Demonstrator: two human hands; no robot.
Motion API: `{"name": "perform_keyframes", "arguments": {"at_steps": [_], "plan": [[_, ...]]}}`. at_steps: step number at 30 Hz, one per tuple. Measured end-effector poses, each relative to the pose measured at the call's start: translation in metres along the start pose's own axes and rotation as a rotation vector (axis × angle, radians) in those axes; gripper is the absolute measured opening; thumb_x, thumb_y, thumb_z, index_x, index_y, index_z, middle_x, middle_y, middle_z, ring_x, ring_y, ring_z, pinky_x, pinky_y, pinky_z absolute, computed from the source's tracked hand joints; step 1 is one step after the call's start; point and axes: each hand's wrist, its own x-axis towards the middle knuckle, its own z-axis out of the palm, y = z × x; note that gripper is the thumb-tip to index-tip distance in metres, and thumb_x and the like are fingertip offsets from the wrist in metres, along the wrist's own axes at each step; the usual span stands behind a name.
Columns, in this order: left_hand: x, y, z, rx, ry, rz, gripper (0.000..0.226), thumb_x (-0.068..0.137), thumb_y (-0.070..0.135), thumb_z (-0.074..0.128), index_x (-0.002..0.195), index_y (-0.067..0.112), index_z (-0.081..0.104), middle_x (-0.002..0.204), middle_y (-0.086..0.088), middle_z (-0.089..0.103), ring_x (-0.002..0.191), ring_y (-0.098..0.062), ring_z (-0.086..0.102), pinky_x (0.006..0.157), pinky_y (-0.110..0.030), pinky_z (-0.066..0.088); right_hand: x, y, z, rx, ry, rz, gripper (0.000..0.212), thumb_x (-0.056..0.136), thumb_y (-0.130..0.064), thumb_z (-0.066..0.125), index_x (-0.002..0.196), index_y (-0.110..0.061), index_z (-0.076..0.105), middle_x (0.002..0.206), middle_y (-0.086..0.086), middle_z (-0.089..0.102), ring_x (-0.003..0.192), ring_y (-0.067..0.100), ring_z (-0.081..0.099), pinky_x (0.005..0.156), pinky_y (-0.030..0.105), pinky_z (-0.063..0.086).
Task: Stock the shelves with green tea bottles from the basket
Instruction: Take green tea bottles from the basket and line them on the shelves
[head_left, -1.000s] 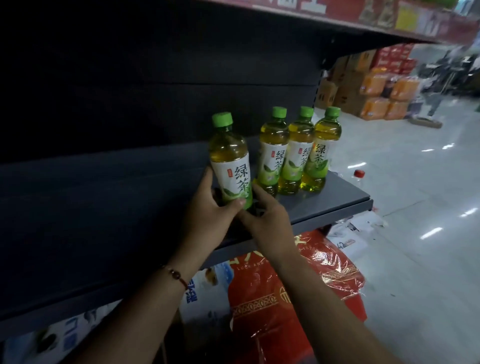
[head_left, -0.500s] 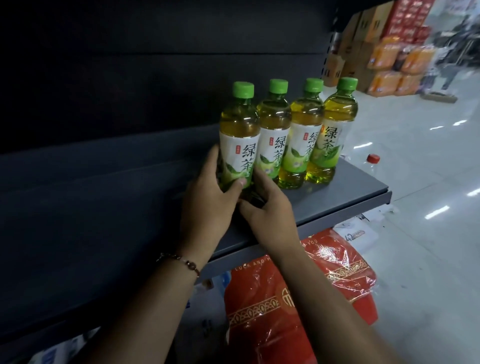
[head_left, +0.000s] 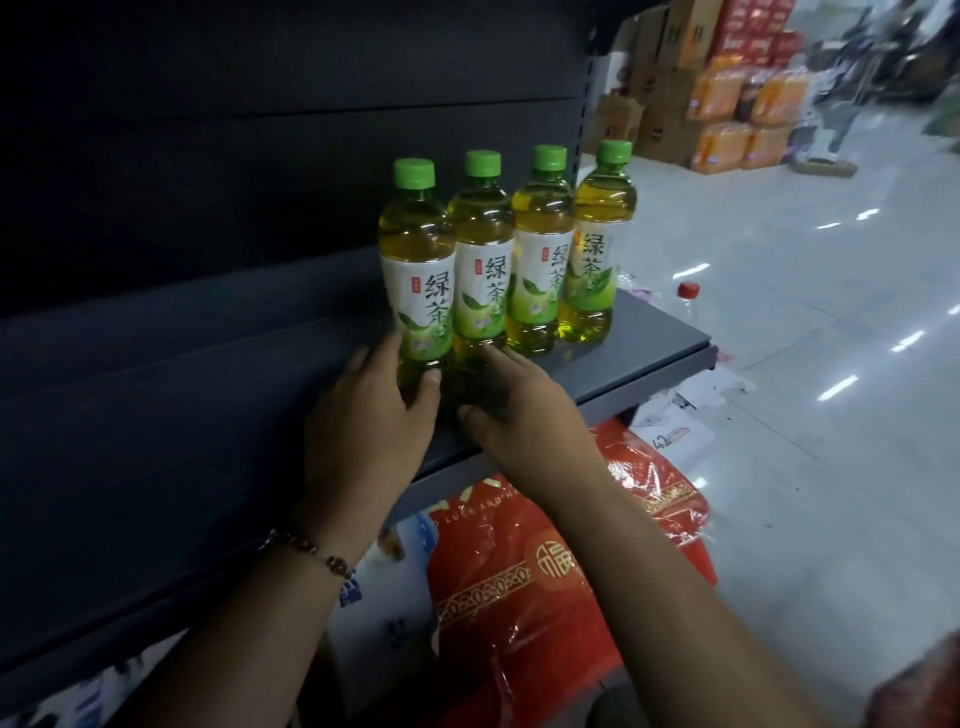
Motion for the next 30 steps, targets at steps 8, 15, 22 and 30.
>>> {"name": "perform_keyframes", "arguments": {"at_steps": [8, 15, 22, 30], "plan": [[-0.078, 0.060, 0.001, 0.099, -0.305, 0.322, 0.068, 0.094, 0.054, 0.051, 0.154, 0.029, 0.033, 0.160, 0.000, 0.030, 0.145, -0.025, 0.029, 0.116, -0.043, 0.027, -0.104, 0.026, -0.080, -0.535, -0.115, 0.105, 0.069, 0.097, -0.044, 0.053, 0.157, -0.027, 0.022, 0.165, 0.003, 0.017, 0.153, 0.029, 0.008, 0.124, 0.043, 0.007], [-0.169, 0.158, 0.035, 0.163, -0.534, 0.626, 0.069, 0.096, 0.057, 0.045, 0.155, 0.030, 0.021, 0.163, -0.001, 0.020, 0.148, -0.024, 0.019, 0.120, -0.040, 0.016, -0.256, 0.105, -0.145, -0.659, -0.225, 0.563, 0.070, 0.098, -0.049, 0.049, 0.157, -0.026, 0.019, 0.165, 0.007, 0.015, 0.153, 0.031, 0.007, 0.123, 0.044, 0.007], [-0.237, 0.223, 0.099, 0.294, -0.710, 0.876, 0.068, 0.098, 0.054, 0.043, 0.155, 0.023, 0.020, 0.160, -0.013, 0.024, 0.144, -0.033, 0.026, 0.117, -0.048, 0.024, -0.362, 0.176, -0.157, -0.582, -0.255, 1.011, 0.064, 0.095, -0.053, 0.050, 0.150, -0.026, 0.033, 0.154, 0.012, 0.038, 0.140, 0.035, 0.036, 0.114, 0.048, 0.033], [-0.269, 0.210, 0.126, 0.296, -0.756, 0.929, 0.037, 0.098, 0.046, 0.047, 0.125, 0.021, 0.050, 0.121, -0.003, 0.054, 0.113, -0.023, 0.052, 0.097, -0.039, 0.043, -0.358, 0.193, -0.131, -0.016, 0.064, 1.287, 0.047, 0.093, -0.046, 0.057, 0.123, -0.011, 0.049, 0.111, 0.008, 0.059, 0.095, 0.024, 0.059, 0.075, 0.031, 0.047]]}}
